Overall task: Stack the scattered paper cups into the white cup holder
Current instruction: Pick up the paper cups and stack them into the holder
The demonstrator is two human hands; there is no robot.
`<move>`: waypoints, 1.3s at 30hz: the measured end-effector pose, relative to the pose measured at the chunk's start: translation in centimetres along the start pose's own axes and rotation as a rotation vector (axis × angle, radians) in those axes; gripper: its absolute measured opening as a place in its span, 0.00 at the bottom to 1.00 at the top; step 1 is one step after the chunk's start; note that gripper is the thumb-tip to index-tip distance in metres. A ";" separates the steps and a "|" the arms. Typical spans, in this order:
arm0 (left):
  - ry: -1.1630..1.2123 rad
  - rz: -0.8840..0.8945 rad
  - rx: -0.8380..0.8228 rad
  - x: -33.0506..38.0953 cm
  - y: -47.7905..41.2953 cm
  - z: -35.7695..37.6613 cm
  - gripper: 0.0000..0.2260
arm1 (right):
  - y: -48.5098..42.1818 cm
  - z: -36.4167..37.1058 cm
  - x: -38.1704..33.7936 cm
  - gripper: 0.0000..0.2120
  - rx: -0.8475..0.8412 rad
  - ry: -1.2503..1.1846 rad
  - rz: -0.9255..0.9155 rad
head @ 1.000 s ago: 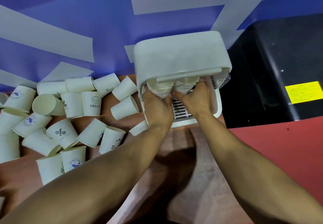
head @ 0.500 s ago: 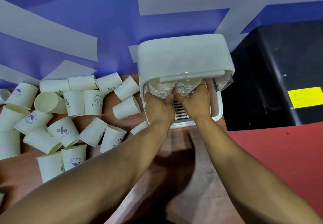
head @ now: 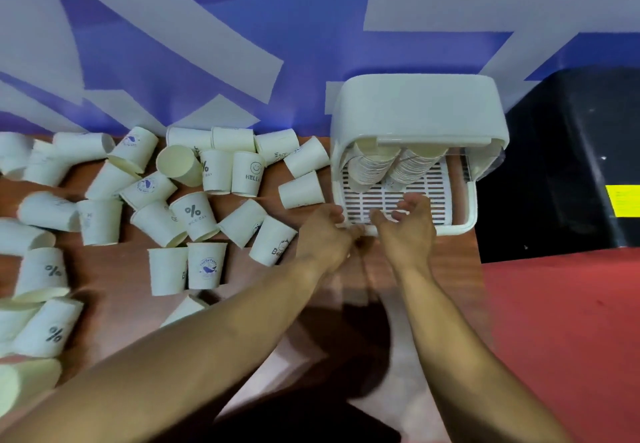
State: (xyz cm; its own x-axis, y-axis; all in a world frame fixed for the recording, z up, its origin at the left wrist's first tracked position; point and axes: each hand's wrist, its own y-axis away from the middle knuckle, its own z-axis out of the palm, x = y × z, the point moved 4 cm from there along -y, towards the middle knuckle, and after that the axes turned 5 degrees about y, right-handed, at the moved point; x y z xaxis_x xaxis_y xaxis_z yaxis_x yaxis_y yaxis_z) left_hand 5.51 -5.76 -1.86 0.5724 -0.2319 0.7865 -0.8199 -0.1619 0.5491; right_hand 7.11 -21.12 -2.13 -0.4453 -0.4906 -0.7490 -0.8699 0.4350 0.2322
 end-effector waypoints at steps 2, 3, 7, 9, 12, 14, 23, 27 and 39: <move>-0.015 -0.005 -0.009 -1.6 1.2 -2.0 0.21 | 2.5 1.1 -1.0 0.24 -0.056 -0.018 -0.030; -0.016 -0.003 -0.002 -2.2 1.9 -3.1 0.20 | 3.8 1.8 -1.6 0.23 -0.084 -0.021 -0.053; -0.009 0.036 0.069 -4.0 4.6 -8.2 0.15 | 8.5 4.4 -4.7 0.23 -0.210 -0.027 -0.162; 0.000 0.051 0.113 -4.7 6.0 -10.9 0.13 | 10.6 5.7 -6.4 0.21 -0.249 -0.013 -0.217; 0.035 0.075 0.202 -6.3 7.7 -15.0 0.13 | 13.7 7.5 -8.4 0.20 -0.328 -0.020 -0.292; 0.083 0.073 0.258 -7.6 8.8 -17.4 0.14 | 15.6 8.6 -9.2 0.19 -0.376 0.009 -0.337; 0.117 0.034 0.340 -14.0 10.5 -25.2 0.12 | 20.9 13.8 -9.7 0.17 -0.540 0.256 -0.412; 0.158 0.000 0.274 -15.7 8.3 -27.0 0.13 | 21.5 16.1 -9.9 0.18 -0.523 0.358 -0.421; -0.167 0.270 0.111 -16.1 1.3 -30.1 0.19 | 20.7 23.0 -11.8 0.32 -0.520 0.653 -0.483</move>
State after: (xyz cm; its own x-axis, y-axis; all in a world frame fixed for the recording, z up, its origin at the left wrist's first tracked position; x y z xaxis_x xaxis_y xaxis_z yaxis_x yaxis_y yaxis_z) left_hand -4.83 26.62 -5.32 0.3340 -0.4332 0.8371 -0.9423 -0.1746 0.2856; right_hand -0.73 11.03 -2.79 0.0917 -0.9208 -0.3791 -0.9055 -0.2355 0.3530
